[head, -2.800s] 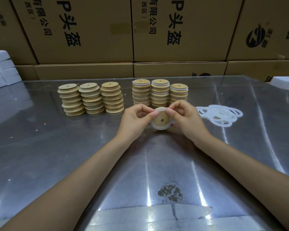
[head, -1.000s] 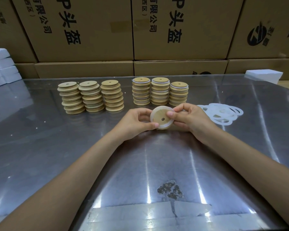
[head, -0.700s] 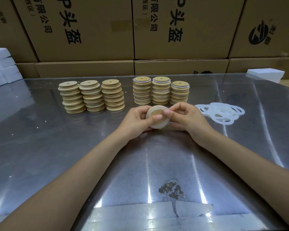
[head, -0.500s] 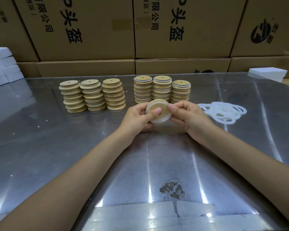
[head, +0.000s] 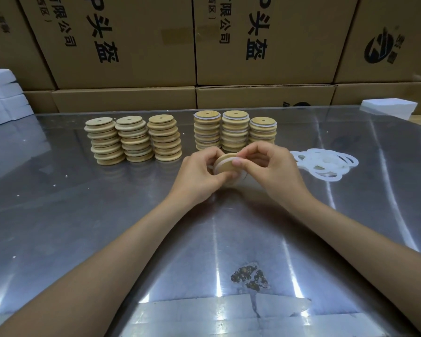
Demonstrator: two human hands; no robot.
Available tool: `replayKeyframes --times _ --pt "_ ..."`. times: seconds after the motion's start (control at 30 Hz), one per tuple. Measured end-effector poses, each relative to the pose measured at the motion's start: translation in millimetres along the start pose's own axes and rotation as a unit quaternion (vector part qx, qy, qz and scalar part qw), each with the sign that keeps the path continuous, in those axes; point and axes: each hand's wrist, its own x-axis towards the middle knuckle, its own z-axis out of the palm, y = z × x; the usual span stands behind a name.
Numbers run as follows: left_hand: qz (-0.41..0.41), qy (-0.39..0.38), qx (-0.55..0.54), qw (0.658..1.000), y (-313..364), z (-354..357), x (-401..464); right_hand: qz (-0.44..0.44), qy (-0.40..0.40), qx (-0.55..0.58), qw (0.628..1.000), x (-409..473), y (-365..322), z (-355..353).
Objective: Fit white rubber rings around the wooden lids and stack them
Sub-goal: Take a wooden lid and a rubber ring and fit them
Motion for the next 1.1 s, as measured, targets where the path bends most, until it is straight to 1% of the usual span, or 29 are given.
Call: replayKeyframes --times 0.1,0.17,0.23,0.3,0.37,0.47,0.57,0.63,0.73,0.9,0.97,1.03,1.1 --pt "0.001 0.028 -0.03 0.999 1.9 2.8 1.4 -0.005 0.032 -0.015 0.999 0.3 -1.0 1.1" --pt "-0.01 0.029 -0.06 0.998 2.9 2.6 2.2 0.015 0.04 -0.008 0.999 2.2 -2.4 2.2" --pt "-0.025 0.02 -0.099 0.995 3.2 1.6 1.8 0.064 0.029 0.078 0.995 3.5 -4.6 2.5" --pt "-0.044 0.013 -0.145 0.988 4.7 1.2 1.1 0.11 0.025 0.167 0.98 4.5 -4.7 1.6" --pt "-0.073 0.009 -0.199 0.977 6.5 1.6 -0.1 0.131 0.029 0.19 0.973 4.9 -3.4 1.2" --pt "-0.098 0.002 -0.247 0.964 8.1 3.6 -2.2 0.104 0.044 0.176 0.978 5.4 -4.2 0.7" --pt "-0.098 0.01 -0.271 0.957 9.0 1.9 -3.2 0.059 0.049 0.118 0.99 2.9 -4.5 1.0" --pt "-0.1 0.016 -0.281 0.954 8.9 0.6 -2.7 0.045 0.046 0.089 0.994 0.6 -3.2 2.0" --pt "-0.098 0.007 -0.276 0.956 9.6 -0.1 -2.7 0.065 0.05 0.103 0.991 0.0 -4.7 3.1" --pt "-0.124 -0.004 -0.311 0.942 8.9 -1.0 -2.1 0.168 0.042 0.204 0.964 -1.2 -6.8 4.6" --pt "-0.132 -0.009 -0.326 0.936 7.5 -0.6 -2.6 0.172 0.046 0.209 0.962 -1.0 -7.7 5.2" --pt "-0.134 -0.021 -0.33 0.934 7.0 -0.4 -2.4 0.156 0.054 0.191 0.968 -0.7 -8.2 5.3" --pt "-0.122 -0.03 -0.299 0.946 6.3 -1.0 -1.1 0.143 0.057 0.174 0.973 -1.7 -7.4 5.3"
